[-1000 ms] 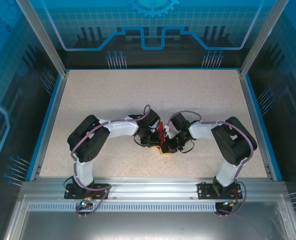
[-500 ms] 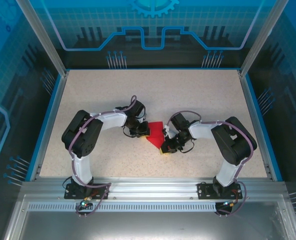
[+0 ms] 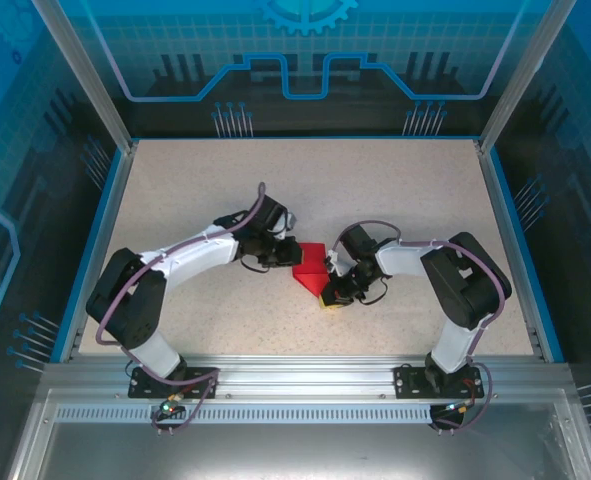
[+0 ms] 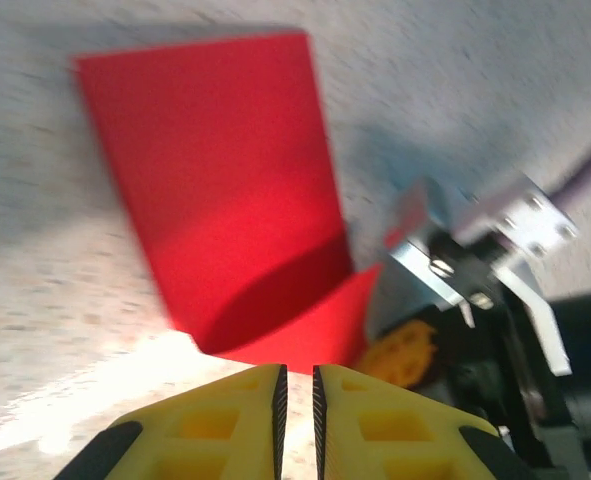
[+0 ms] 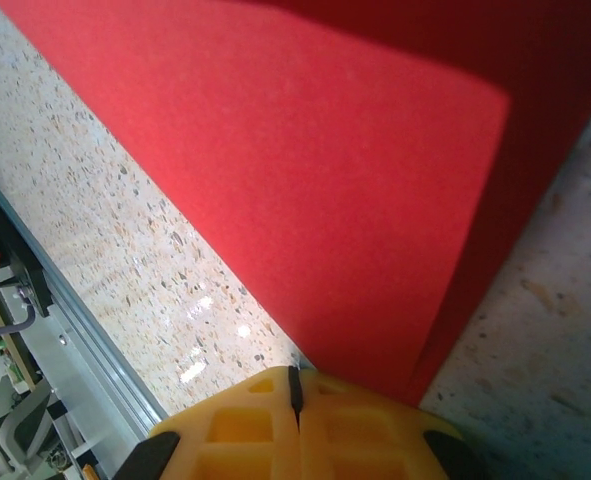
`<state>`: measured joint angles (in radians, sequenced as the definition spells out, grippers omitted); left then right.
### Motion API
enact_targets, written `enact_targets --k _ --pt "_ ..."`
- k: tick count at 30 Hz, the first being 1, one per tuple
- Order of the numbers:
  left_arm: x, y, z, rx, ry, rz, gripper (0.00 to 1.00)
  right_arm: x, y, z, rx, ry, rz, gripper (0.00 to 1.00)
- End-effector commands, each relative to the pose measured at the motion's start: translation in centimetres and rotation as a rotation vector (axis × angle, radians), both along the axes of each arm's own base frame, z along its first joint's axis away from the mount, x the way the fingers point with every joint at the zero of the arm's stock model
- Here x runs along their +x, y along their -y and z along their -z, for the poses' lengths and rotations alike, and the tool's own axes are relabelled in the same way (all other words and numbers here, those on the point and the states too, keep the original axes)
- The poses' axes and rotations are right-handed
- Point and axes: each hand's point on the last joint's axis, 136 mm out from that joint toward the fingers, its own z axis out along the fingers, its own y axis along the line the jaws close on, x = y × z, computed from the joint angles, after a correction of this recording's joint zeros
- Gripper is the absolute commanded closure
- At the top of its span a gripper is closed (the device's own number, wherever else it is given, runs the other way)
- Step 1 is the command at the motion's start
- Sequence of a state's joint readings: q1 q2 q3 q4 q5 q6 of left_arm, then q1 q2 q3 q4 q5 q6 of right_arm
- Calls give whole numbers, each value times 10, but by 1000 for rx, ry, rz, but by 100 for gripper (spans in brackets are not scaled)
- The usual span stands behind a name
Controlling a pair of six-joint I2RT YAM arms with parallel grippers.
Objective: Fold a paper plane with a square sheet of paper (fold left side to right side)
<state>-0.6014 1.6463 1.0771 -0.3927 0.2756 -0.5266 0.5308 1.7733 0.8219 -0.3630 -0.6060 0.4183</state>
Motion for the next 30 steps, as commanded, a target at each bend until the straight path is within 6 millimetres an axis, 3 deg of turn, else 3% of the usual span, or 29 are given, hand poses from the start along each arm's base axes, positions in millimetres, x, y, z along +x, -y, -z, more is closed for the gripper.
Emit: enact_targets --k 1,7,13,17,23,30 --pt "-19 20 20 -1 -67 49 81 -14 60 46 -312 -64 49 100" --pt "-14 33 50 34 -114 60 82 -13 58 45 -308 -62 53 100" --pt "-11 21 79 127 -139 30 82 -11 55 39 -284 -46 53 100" --pt "-15 12 96 182 -166 15 82 -5 45 18 -212 -4 74 100" --pt "-19 6 102 201 -179 4 83 6 27 -17 -93 26 165 100" --pt "-17 8 101 200 -180 1 83 26 1 -23 -62 43 198 100"
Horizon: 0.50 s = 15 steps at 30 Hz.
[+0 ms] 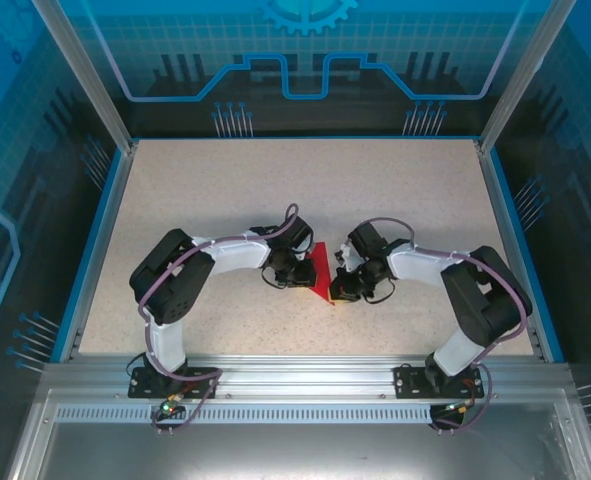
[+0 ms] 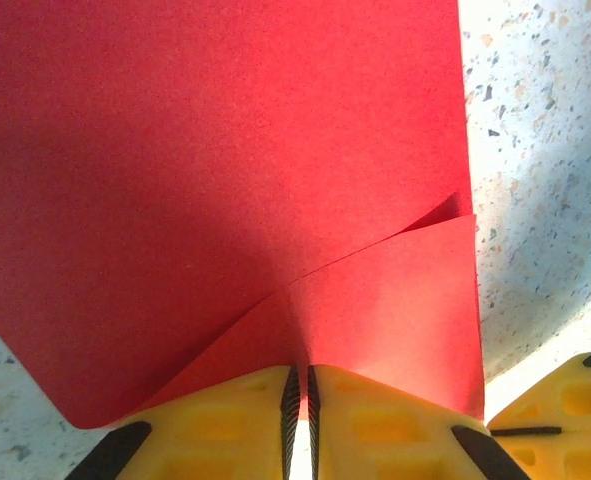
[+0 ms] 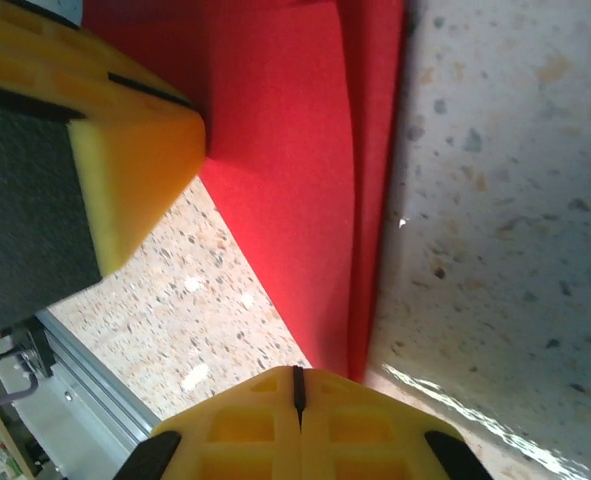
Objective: Fold a paper plane with a square sheet of paper (fold left side to right side)
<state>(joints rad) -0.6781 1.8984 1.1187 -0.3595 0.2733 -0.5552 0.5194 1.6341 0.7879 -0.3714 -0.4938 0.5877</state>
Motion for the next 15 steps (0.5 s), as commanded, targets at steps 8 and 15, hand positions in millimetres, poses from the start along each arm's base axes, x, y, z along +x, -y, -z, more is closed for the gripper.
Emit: enact_targets --k 8,15 --pt "2 -16 23 107 -24 -54 83 23 -29 5 -8 -5 13 100" --pt "4 -19 26 132 -35 -64 84 8 -16 22 -80 -45 -2 100"
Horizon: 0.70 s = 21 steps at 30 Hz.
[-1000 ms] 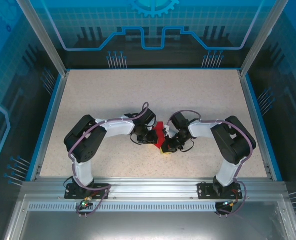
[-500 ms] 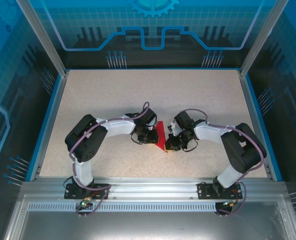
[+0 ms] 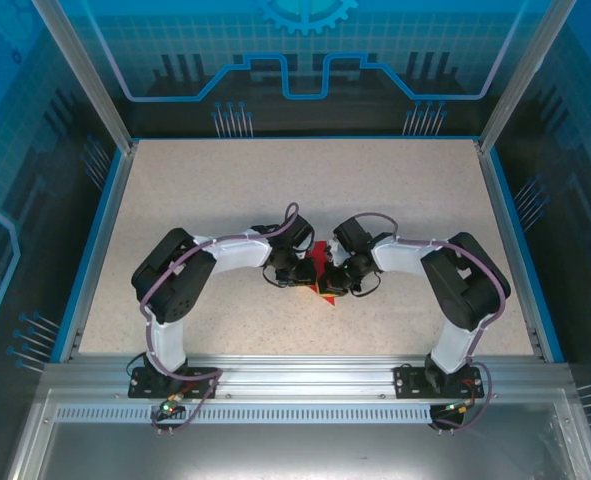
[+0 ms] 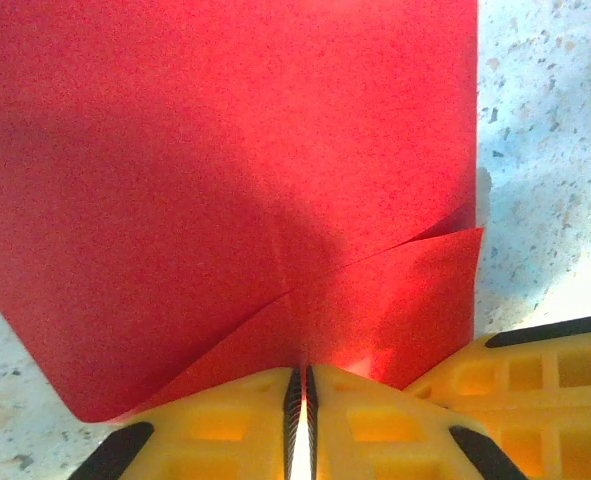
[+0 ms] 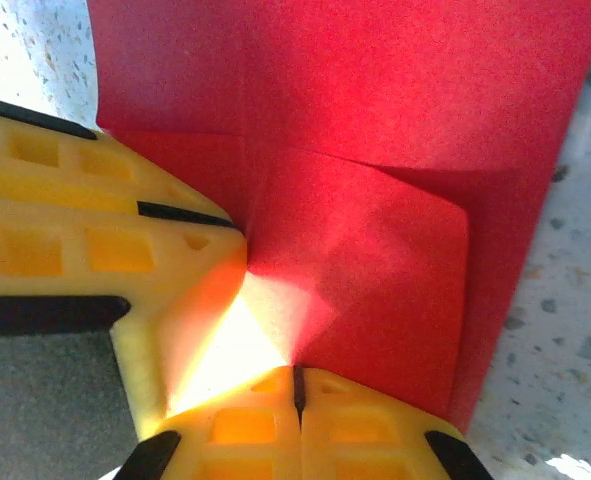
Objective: Fold a paper plane with a square sheet of paper (fold left side to right side)
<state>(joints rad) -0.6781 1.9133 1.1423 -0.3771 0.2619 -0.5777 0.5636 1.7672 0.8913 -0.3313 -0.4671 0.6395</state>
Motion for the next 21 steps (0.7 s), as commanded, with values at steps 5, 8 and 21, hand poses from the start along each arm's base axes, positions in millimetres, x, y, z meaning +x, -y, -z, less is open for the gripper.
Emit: enact_targets --k 5,8,21 --pt "1 -21 26 138 -25 -39 84 -30 36 24 -116 -87 18 100" --pt "0 -24 28 153 -29 -38 84 -41 51 27 -131 -105 35 100" --pt "3 -22 26 149 -26 -39 85 -62 76 14 -118 -113 48 100"
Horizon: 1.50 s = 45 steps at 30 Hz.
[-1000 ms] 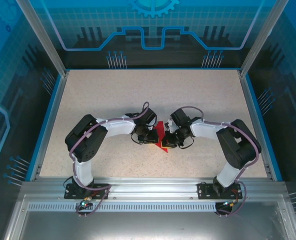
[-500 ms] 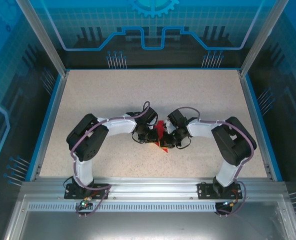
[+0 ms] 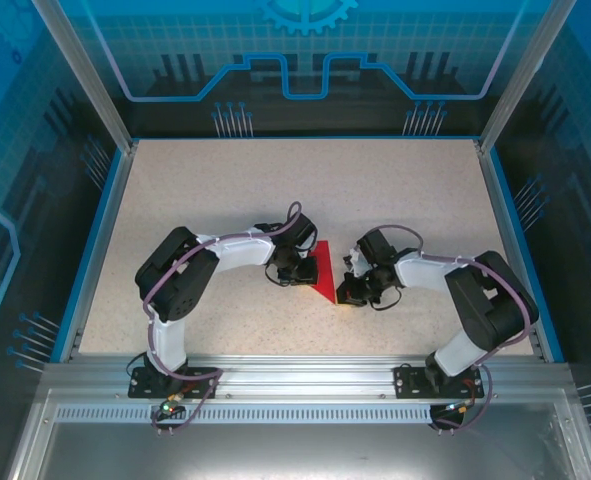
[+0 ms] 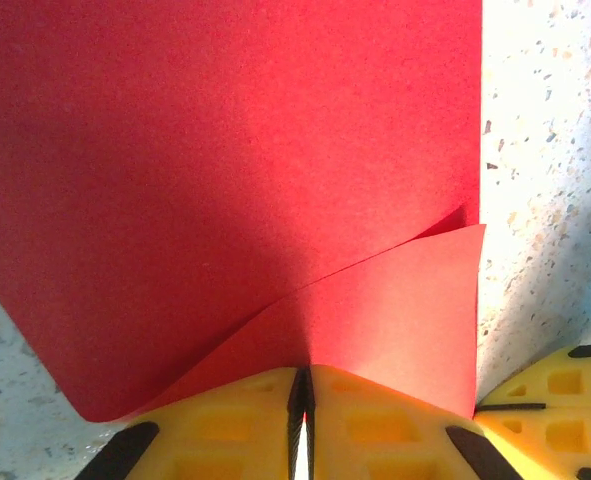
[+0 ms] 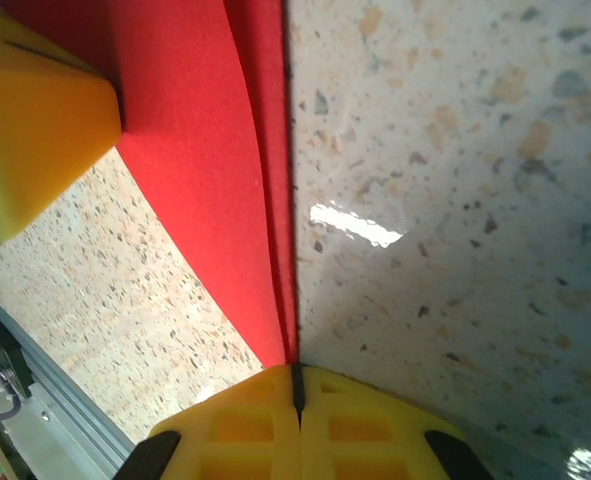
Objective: Fold a paper plane with a square sheet of paper (fold left side to right side)
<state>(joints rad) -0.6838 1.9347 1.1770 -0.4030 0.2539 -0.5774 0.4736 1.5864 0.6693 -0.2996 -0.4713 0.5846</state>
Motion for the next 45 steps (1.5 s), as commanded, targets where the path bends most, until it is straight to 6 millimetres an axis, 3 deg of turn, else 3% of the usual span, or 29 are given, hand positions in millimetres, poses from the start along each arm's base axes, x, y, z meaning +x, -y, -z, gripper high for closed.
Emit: enact_targets --k 1,5,8,16,23,27,36,41,45 --pt "0 -25 25 134 -21 -42 85 -29 26 3 -100 -116 3 100" --pt "2 -23 21 122 -14 -41 85 -8 13 -33 -40 -25 -2 100" --pt "2 -20 18 116 -10 -40 85 4 3 -44 -14 9 -4 100" --pt "2 -19 16 111 -8 -37 85 19 -31 -19 -9 -16 -48 100" --pt "3 -21 13 121 6 -21 84 1 2 24 -183 -96 -46 100" --pt "6 -34 16 155 9 -25 84 -15 17 37 -216 -140 -37 100" --pt "32 -79 9 168 25 -95 80 -38 24 40 -197 -162 -56 100" --pt "47 -88 -14 161 66 -110 79 -32 14 35 -137 -131 -67 100" --pt "47 -88 -41 118 111 -137 71 -23 4 25 -90 -95 -70 100"
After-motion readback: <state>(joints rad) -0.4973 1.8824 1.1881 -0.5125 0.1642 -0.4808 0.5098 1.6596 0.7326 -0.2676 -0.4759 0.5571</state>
